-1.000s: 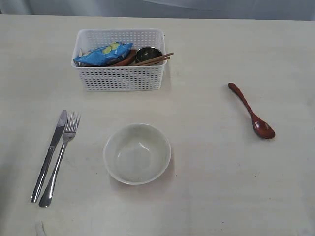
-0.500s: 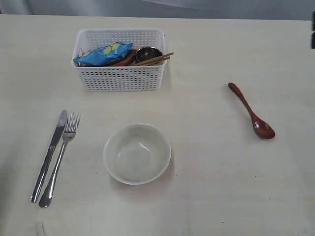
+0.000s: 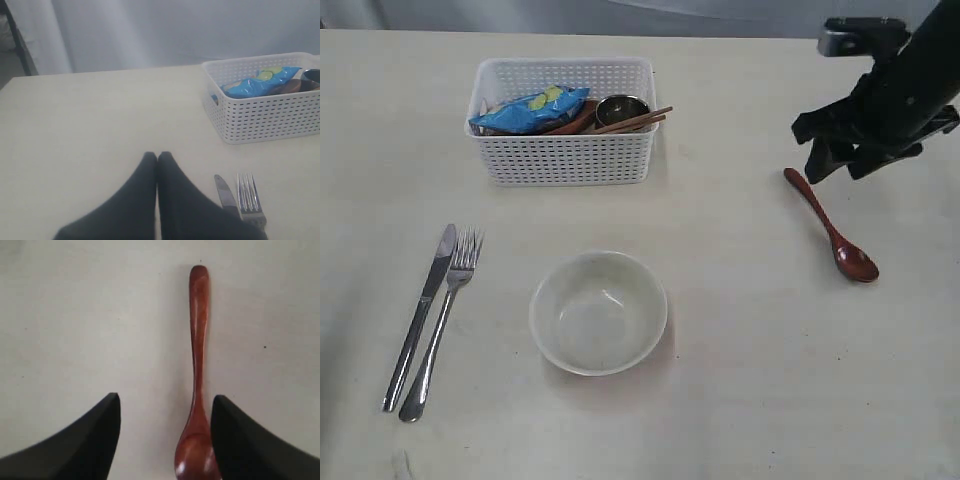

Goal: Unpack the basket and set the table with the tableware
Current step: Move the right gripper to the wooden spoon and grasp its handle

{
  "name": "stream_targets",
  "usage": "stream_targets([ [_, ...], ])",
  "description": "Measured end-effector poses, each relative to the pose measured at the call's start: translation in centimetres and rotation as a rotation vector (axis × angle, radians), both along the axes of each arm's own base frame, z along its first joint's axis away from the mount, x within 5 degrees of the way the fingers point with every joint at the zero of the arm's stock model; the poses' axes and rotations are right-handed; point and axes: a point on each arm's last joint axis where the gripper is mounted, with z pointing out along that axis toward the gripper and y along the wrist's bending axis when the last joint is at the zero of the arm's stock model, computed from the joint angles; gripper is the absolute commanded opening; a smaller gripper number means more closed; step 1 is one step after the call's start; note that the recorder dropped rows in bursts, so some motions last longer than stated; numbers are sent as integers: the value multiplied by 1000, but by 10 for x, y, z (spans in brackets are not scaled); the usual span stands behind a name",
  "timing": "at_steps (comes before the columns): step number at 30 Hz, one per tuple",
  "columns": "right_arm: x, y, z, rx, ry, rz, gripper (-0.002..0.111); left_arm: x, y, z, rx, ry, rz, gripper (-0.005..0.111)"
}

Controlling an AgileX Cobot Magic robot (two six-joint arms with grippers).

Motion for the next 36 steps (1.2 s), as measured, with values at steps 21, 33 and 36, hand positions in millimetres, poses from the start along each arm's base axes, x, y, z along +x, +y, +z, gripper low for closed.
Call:
stream_targets([
  [21, 33, 3, -82, -106, -63, 148, 24, 0, 0, 0, 0, 0, 0, 0],
  [33, 30, 5, -61, -96, -83, 169, -1, 0, 0, 0, 0, 0, 0, 0],
  [36, 26, 10, -20, -21, -186, 139, -1, 0, 0, 0, 0, 0, 0, 0],
])
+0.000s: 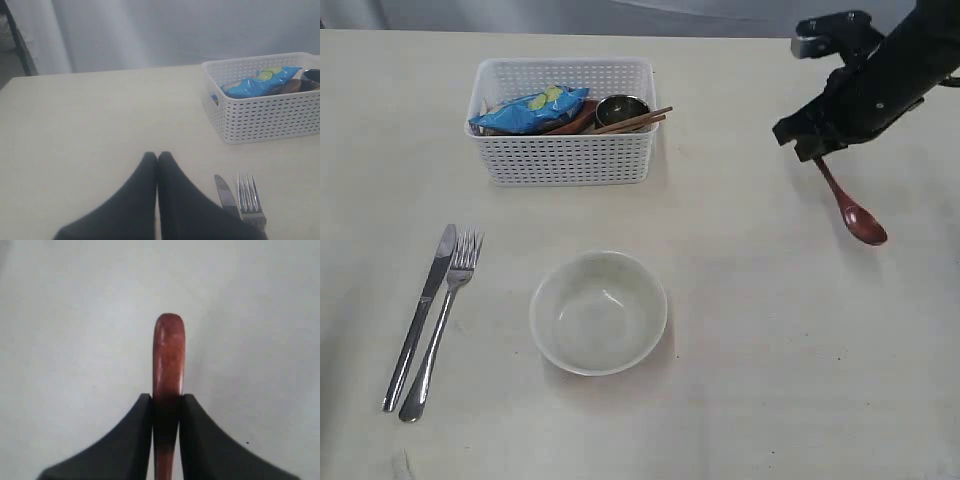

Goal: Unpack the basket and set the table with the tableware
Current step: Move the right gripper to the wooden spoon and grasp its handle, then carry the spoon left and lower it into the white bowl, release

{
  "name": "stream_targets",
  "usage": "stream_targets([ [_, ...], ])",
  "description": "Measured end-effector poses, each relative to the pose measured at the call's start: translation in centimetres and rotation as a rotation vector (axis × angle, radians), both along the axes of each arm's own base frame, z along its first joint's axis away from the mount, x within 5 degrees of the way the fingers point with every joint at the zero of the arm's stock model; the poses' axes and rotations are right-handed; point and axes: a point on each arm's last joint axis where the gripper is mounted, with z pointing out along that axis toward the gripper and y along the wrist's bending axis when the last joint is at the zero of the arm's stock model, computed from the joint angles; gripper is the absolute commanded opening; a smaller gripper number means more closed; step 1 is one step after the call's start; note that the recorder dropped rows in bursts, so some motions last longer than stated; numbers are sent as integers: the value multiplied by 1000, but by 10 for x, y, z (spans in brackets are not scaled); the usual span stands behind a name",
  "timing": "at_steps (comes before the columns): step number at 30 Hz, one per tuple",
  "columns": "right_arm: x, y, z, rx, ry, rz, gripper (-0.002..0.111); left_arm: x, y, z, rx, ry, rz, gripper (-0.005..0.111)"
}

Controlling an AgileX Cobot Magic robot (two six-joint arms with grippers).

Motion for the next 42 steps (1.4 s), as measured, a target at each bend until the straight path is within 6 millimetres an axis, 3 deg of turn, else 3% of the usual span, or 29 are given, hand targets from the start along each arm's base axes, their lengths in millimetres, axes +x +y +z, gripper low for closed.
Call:
stream_targets([
  [4, -11, 12, 42, 138, -89, 56, -1, 0, 0, 0, 0, 0, 0, 0],
  [6, -22, 28, 66, 225, -136, 144, -1, 0, 0, 0, 0, 0, 0, 0],
  [9, -52, 71, 94, 333, -173, 390, -1, 0, 0, 0, 0, 0, 0, 0],
  [15, -87, 128, 102, 371, -188, 626, -1, 0, 0, 0, 0, 0, 0, 0],
  [18, -112, 172, 106, 379, -268, 726, -1, 0, 0, 0, 0, 0, 0, 0],
  [22, -126, 210, 91, 368, -326, 766, -1, 0, 0, 0, 0, 0, 0, 0],
  [27, -133, 235, 62, 338, -297, 794, -1, 0, 0, 0, 0, 0, 0, 0],
  [35, -124, 245, 22, 283, -252, 766, -1, 0, 0, 0, 0, 0, 0, 0],
  [42, -127, 246, 14, 298, -180, 764, -1, 0, 0, 0, 0, 0, 0, 0],
])
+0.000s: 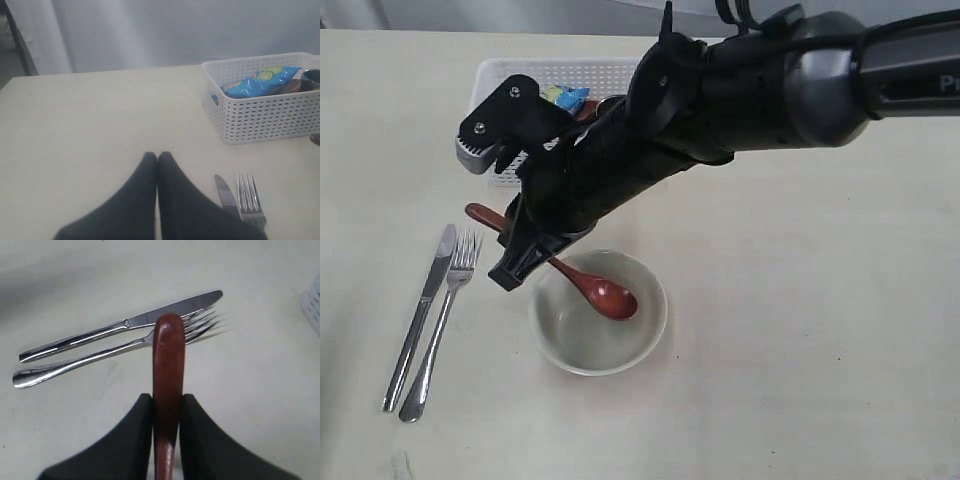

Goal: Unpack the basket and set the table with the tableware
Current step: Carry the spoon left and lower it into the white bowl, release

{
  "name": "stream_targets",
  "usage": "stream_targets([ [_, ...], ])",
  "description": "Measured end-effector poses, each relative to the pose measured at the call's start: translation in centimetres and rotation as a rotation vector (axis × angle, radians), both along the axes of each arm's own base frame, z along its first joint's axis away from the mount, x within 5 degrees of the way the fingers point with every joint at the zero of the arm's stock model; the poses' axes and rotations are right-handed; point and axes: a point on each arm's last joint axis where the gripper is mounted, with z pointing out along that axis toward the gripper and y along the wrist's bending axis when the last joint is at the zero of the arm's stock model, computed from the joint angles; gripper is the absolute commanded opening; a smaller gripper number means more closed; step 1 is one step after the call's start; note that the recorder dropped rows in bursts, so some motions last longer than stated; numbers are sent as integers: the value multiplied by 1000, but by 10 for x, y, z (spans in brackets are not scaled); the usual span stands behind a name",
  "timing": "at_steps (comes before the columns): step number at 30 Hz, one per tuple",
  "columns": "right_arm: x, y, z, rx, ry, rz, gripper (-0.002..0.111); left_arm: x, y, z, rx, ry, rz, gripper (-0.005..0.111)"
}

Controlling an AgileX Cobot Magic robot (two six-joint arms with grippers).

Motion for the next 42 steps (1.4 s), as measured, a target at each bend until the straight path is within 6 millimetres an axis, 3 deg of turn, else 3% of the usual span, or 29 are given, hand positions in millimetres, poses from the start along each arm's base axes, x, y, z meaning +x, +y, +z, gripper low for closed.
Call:
stream_targets([
  [25, -5, -2, -3, -49, 14, 69, 0, 0, 0, 0, 1, 0, 0, 0],
  [27, -5, -2, -3, -49, 12, 67, 5, 0, 0, 0, 2, 0, -1, 0],
  [31, -5, -2, -3, -49, 12, 67, 34, 0, 0, 0, 2, 0, -1, 0],
  [33, -5, -2, -3, -49, 12, 67, 44, 0, 0, 0, 2, 0, -1, 0],
  [42, -4, -2, 1, -36, 2, 54, 44, 0, 0, 0, 2, 0, -1, 0],
])
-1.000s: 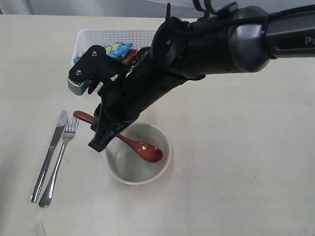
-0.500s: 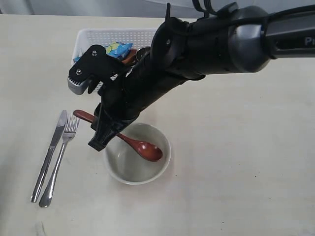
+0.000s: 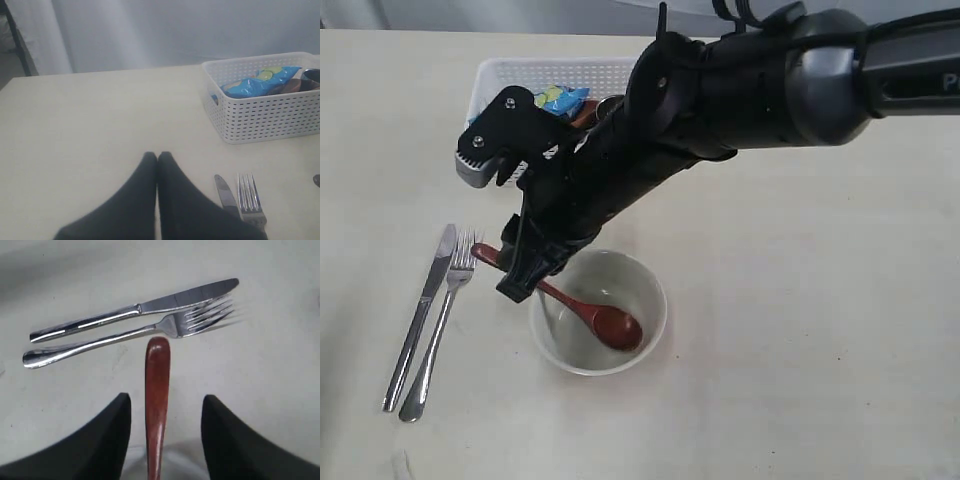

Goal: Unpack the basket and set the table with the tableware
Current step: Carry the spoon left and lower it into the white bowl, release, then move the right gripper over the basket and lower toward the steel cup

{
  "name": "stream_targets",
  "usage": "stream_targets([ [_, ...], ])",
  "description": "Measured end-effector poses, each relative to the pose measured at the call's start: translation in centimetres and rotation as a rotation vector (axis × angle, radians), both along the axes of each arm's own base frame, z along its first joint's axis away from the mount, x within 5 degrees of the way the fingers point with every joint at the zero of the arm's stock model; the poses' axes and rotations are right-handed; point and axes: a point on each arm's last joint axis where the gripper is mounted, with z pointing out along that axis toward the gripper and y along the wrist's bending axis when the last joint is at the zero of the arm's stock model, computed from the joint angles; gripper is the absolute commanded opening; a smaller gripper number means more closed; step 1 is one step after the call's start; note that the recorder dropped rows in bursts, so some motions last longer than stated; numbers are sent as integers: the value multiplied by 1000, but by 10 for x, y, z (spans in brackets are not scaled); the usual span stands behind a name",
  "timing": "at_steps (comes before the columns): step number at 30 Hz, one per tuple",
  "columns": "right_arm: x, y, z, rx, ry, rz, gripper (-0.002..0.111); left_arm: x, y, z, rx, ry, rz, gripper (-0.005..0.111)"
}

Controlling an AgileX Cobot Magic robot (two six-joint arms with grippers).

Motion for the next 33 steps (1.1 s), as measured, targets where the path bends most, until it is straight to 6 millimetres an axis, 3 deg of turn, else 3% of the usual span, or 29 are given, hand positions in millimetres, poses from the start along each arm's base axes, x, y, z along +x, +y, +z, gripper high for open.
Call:
stream_targets([
  [10, 26, 3, 75, 59, -167, -204, 44, 0, 0, 0, 0, 0, 0, 0],
  [15, 47, -10, 95, -146, -304, -342, 44, 0, 0, 0, 0, 0, 0, 0],
  [22, 72, -30, 78, -485, -308, -470, 44, 0, 0, 0, 0, 0, 0, 0],
  [27, 94, -41, 60, -567, -284, -476, 44, 0, 0, 0, 0, 0, 0, 0],
  [33, 117, -45, 60, -554, -252, -515, 44, 0, 0, 0, 0, 0, 0, 0],
])
